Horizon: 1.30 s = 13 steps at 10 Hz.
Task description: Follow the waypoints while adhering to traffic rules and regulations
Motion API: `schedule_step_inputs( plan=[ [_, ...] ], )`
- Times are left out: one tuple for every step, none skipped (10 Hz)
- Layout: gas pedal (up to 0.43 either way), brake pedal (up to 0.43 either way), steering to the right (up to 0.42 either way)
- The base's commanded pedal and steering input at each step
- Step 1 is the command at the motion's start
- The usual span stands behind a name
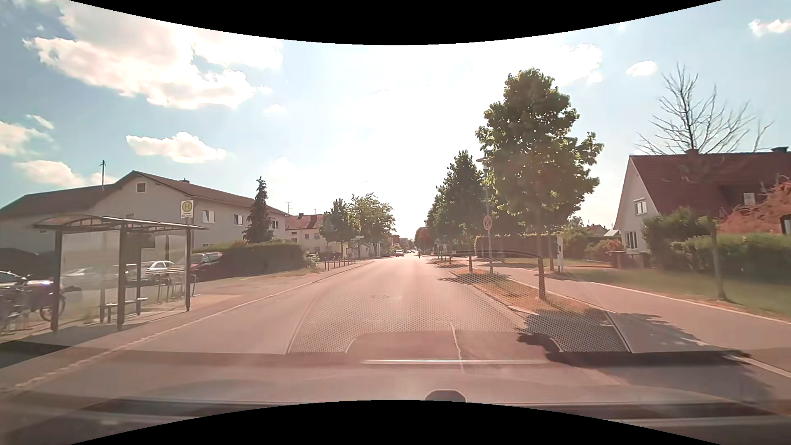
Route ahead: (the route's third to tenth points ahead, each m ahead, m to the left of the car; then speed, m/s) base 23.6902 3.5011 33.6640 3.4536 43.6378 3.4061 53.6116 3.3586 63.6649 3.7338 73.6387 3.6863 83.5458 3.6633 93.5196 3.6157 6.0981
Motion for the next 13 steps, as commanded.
schedule_step_inputs(
  plan=[
    [0.11, 0.0, -0.005],
    [0.11, 0.0, -0.005],
    [0.11, 0.0, -0.004],
    [0.11, 0.0, -0.003],
    [0.11, 0.0, -0.003],
    [0.11, 0.0, -0.003],
    [0.11, 0.0, -0.003],
    [0.11, 0.0, -0.003],
    [0.11, 0.0, -0.003],
    [0.11, 0.0, -0.005],
    [0.11, 0.0, -0.006],
    [0.11, 0.0, -0.005],
    [0.11, 0.0, -0.003]
  ],
)
